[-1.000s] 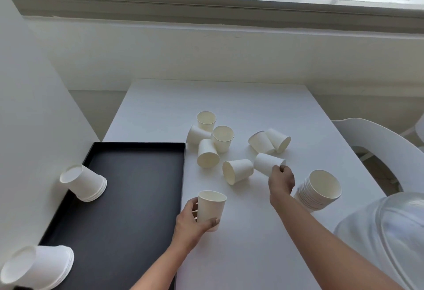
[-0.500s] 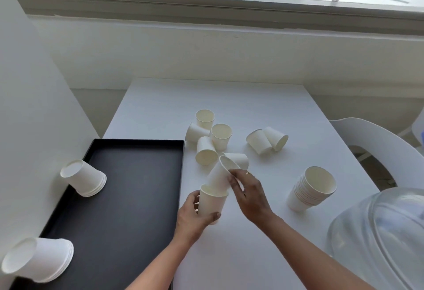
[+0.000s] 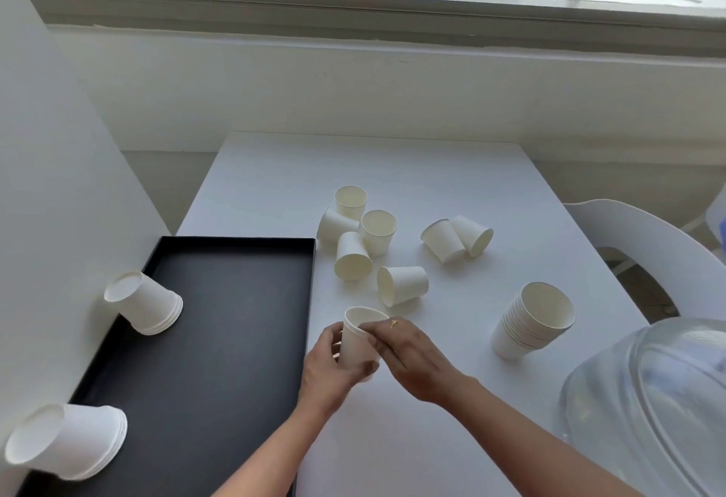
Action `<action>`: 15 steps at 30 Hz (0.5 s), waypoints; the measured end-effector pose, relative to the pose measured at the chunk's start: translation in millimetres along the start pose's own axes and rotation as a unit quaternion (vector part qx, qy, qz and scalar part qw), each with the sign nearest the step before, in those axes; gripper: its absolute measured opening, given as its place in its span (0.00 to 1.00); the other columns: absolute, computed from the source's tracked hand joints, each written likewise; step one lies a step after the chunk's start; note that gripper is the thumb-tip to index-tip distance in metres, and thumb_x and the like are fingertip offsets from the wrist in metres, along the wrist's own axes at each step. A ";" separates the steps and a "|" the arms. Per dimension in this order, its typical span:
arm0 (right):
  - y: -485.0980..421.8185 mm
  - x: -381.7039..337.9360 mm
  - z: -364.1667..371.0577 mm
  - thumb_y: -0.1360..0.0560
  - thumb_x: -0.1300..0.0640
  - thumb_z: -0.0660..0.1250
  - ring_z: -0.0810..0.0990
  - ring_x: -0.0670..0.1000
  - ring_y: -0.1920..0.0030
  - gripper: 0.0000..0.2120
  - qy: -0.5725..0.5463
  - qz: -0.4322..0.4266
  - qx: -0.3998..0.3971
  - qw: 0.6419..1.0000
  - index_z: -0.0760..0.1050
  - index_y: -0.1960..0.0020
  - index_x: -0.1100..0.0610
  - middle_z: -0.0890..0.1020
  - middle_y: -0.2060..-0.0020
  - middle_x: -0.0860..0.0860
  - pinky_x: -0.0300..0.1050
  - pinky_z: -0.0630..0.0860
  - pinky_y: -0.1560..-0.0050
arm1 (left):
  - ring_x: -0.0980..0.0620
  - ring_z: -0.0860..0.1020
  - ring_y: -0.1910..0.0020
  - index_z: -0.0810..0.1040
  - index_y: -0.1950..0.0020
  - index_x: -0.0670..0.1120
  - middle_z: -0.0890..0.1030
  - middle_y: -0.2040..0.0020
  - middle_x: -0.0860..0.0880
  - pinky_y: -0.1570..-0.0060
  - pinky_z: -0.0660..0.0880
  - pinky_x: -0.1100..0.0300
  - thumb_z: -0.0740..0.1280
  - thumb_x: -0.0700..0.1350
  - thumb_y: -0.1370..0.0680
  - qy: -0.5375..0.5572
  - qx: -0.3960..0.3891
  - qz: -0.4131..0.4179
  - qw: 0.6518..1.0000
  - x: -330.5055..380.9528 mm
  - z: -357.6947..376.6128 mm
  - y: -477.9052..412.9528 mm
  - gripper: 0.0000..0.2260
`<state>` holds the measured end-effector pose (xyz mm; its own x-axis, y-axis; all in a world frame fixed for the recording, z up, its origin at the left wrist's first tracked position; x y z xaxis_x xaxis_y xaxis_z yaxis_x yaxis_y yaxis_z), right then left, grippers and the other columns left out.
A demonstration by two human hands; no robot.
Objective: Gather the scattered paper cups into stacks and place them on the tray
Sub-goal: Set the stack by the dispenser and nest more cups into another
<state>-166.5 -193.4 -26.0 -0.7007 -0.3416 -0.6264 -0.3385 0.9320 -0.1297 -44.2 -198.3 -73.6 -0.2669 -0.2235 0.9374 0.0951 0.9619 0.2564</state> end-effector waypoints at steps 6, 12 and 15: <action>-0.2 1.4 4.4 0.21 0.50 0.51 0.66 0.44 0.36 0.20 -0.055 0.018 -0.055 0.997 0.68 0.33 0.55 0.71 0.37 0.49 0.31 0.60 0.36 | 0.56 0.79 0.51 0.72 0.40 0.49 0.80 0.48 0.51 0.62 0.76 0.71 0.78 0.42 0.36 -0.003 0.002 -0.005 1.000 -3.1 0.4 -0.4 0.27; -20.5 24.3 -32.7 0.26 0.59 0.57 0.66 0.47 0.35 0.19 0.061 0.042 0.077 0.994 0.72 0.36 0.57 0.72 0.35 0.52 0.34 0.63 0.38 | 0.55 0.77 0.52 0.69 0.35 0.48 0.78 0.47 0.50 0.65 0.74 0.73 0.77 0.41 0.35 -0.002 0.011 -0.022 1.000 -7.8 -3.5 -0.9 0.32; -35.5 37.3 -36.5 0.28 0.63 0.62 0.64 0.54 0.29 0.26 0.156 0.063 0.039 0.985 0.65 0.29 0.58 0.67 0.30 0.55 0.46 0.64 0.31 | 0.51 0.78 0.51 0.66 0.33 0.50 0.78 0.46 0.49 0.59 0.75 0.67 0.77 0.41 0.35 0.011 0.014 -0.028 0.999 -11.2 -4.9 0.0 0.34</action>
<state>-203.5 -243.6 -16.8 -0.8973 -0.2323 -0.3753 -0.1965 0.9716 -0.1317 -36.6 -196.6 -82.9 -0.2491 -0.2807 0.9269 0.0539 0.9516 0.3026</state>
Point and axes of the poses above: each hand's wrist, its own y-axis away from the middle knuckle, its own z-axis out of the palm, x = y × z, the point moved 7 cm from there along -y, towards the middle knuckle
